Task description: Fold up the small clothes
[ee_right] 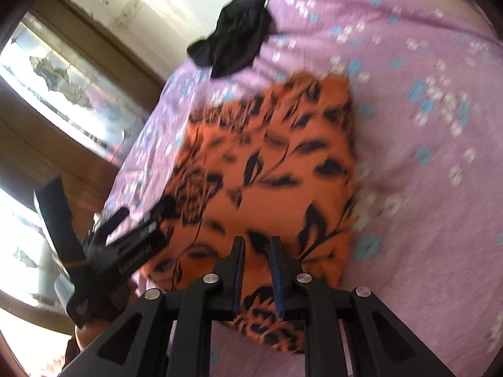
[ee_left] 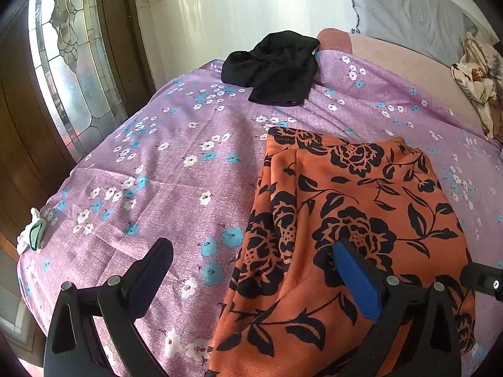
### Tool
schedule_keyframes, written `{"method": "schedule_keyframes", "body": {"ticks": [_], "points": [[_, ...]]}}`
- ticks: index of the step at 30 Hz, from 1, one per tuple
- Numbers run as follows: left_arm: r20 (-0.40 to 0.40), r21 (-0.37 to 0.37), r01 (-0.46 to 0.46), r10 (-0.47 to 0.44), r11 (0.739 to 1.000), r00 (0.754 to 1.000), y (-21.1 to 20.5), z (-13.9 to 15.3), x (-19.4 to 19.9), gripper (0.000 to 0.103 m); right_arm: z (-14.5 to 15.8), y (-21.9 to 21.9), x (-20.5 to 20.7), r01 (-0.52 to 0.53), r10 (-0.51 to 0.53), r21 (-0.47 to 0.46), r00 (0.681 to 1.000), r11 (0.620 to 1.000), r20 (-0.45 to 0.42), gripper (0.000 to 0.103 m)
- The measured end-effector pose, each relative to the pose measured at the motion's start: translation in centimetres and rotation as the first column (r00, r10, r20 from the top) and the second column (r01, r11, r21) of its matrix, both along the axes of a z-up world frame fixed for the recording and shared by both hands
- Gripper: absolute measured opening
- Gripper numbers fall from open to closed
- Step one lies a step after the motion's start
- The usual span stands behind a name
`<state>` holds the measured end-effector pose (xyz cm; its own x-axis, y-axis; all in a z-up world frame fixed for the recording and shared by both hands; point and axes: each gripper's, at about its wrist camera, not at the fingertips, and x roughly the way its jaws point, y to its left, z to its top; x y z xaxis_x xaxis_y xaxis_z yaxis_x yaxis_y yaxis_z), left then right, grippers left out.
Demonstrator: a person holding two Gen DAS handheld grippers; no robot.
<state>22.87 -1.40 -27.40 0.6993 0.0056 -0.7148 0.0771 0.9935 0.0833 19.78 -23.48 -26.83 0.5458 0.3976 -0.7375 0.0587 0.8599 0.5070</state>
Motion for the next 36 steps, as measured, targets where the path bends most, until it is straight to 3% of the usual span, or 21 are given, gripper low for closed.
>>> {"method": "schedule_keyframes", "body": {"ticks": [3,5,8,13,17,20,25,31,33,34,35,36], "points": [[-0.008,0.0,0.0,0.0,1.0,1.0,0.0,-0.2,0.1,0.102,-1.8,-0.4,0.8,0.007,-0.004,0.04,0.997,0.999,-0.077,0.019],[-0.018,-0.003,0.001,-0.001,1.0,1.0,0.0,-0.4,0.1,0.102,-1.7,-0.4,1.1,0.005,-0.002,0.038,0.997,0.999,-0.081,0.018],[-0.02,-0.001,0.003,-0.003,1.0,1.0,0.0,-0.5,0.1,0.102,-0.7,-0.4,2.3,-0.006,0.007,0.024,0.998,1.0,-0.058,0.018],[-0.024,0.006,0.009,-0.009,1.0,1.0,-0.2,-0.8,0.2,0.102,0.0,-2.1,4.2,0.078,-0.078,0.036,0.997,0.996,0.012,0.018],[-0.034,0.006,0.014,-0.014,1.0,0.999,-0.7,-1.0,0.5,0.102,-2.3,-2.2,5.9,0.068,-0.066,0.06,0.997,0.996,-0.043,0.019],[-0.042,0.003,0.019,-0.019,1.0,0.999,-0.9,-1.1,0.6,0.102,-2.2,-1.8,6.6,0.042,-0.041,0.027,0.998,0.999,-0.038,0.019],[-0.042,0.007,0.024,-0.024,1.0,0.999,-1.0,-1.2,0.5,0.102,-1.5,-1.7,6.0,0.052,-0.052,0.013,0.998,0.999,-0.022,0.018],[-0.041,0.008,0.028,-0.027,1.0,0.999,-0.9,-1.2,0.4,0.102,0.2,-2.0,4.9,0.085,-0.086,0.023,0.994,0.996,0.073,0.019],[-0.043,0.007,0.027,-0.027,1.0,0.999,-0.9,-1.2,0.4,0.102,-0.4,-2.0,5.2,0.092,-0.094,0.042,0.995,0.995,0.046,0.029],[-0.045,0.004,0.03,-0.03,1.0,0.999,-0.9,-1.2,0.4,0.102,-0.9,-2.0,5.4,0.092,-0.093,0.064,0.995,0.994,0.018,0.054],[-0.046,0.006,0.029,-0.029,1.0,0.999,-0.9,-1.2,0.4,0.102,-1.5,-2.1,5.6,0.078,-0.081,0.126,0.997,0.989,0.015,0.067],[-0.046,0.006,0.03,-0.029,1.0,0.999,-1.0,-1.2,0.3,0.102,-1.6,-2.2,5.6,0.088,-0.092,0.142,0.995,0.986,0.024,0.068]]}}
